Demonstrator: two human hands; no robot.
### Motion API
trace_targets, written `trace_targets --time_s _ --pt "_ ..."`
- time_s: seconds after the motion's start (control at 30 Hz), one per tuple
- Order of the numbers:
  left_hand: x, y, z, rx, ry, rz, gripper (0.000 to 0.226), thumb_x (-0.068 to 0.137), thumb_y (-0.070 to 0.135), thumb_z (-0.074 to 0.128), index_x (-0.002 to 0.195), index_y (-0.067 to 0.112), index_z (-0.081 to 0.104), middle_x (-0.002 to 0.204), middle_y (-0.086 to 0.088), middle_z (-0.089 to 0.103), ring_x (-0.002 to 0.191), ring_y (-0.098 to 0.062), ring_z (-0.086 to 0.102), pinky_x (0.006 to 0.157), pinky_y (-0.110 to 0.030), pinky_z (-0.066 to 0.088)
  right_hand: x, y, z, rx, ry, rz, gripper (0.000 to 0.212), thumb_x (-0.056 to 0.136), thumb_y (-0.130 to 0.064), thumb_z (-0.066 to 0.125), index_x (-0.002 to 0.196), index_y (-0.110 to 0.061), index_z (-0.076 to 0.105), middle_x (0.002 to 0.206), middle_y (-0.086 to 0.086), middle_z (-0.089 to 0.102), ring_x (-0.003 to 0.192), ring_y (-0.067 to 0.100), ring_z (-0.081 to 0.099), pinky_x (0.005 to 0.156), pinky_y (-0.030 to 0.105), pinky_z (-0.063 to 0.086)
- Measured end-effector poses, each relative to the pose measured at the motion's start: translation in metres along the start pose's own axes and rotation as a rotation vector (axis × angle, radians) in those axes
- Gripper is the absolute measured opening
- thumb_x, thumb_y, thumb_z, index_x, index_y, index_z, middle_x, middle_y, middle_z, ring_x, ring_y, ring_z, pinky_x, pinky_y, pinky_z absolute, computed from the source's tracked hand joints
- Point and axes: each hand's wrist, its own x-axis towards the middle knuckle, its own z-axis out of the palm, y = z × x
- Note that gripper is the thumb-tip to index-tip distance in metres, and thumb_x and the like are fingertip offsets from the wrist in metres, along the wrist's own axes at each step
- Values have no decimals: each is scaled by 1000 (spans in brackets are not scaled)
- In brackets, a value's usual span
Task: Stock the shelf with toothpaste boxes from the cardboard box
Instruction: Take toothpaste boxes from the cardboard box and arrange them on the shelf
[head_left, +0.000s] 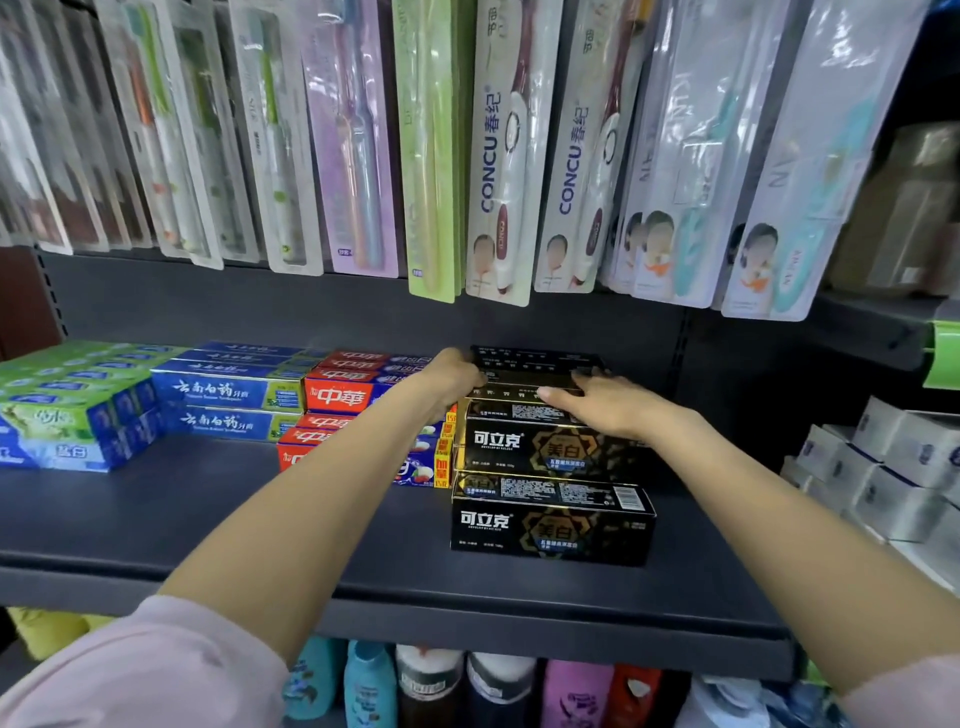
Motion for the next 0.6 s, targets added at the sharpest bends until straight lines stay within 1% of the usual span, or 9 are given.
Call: trace_targets --time_s 0.07,0.17,0.2,0.27,0.3,0.37,0.43,0.5,0.6 --pt "2 -2 -1 -37 -23 1 37 92 4 52 129 1 49 122 -17 61 115 -29 56 105 -43 42 0 1 1 1 -2 5 85 86 -73 21 152 -19 12 159 10 5 147 28 7 118 40 11" --pt "1 -5 -3 -275 -51 -1 36 93 -4 46 130 -3 44 118 -20 60 105 -28 60 99 -42 47 3 7 0 67 0 50 82 87 -72 23 152 -22 12 159 12 -5 147 29 -3 118 44 7" --pt "-1 -4 -4 -367 -60 -3 37 93 -8 43 130 -4 42 115 -20 59 101 -27 60 95 -40 49 5 10 -1 90 13 68 81 88 -71 24 151 -21 14 159 12 -4 147 30 -4 118 45 8" --pt "0 -4 -7 -460 -65 -2 42 91 -16 38 132 -7 39 113 -19 57 93 -25 60 88 -37 51 9 12 0 121 38 65 77 91 -66 27 150 -17 20 159 11 12 147 30 9 118 42 15" --pt "2 -3 -8 -461 -70 -1 44 89 -19 37 132 -8 38 113 -18 56 90 -24 59 86 -35 51 9 12 -1 142 38 54 74 93 -62 29 149 -15 23 157 9 20 145 30 16 117 40 19" --pt "4 -2 -9 -426 -87 -10 45 87 -21 37 130 -8 40 108 -16 56 90 -24 59 88 -35 50 10 9 0 167 32 44 69 95 -57 31 148 -12 26 155 9 26 143 28 24 115 36 22" --pt "4 -3 -9 -400 -103 -25 42 87 -20 37 128 -9 41 107 -18 57 97 -29 59 93 -39 49 10 7 -1 160 28 44 68 96 -55 30 148 -10 26 155 9 27 143 27 23 114 35 22" --pt "4 -3 -10 -384 -121 -18 43 87 -20 36 128 -10 42 115 -23 55 107 -34 57 98 -43 47 10 5 -3 154 24 44 67 97 -53 30 148 -10 25 155 8 26 143 26 23 113 33 22" --pt "6 -2 -11 -336 -134 -12 41 88 -20 33 125 -7 44 118 -23 54 111 -33 55 102 -42 45 10 5 -5 138 12 54 68 97 -54 30 147 -9 26 155 9 26 143 26 23 113 32 23"
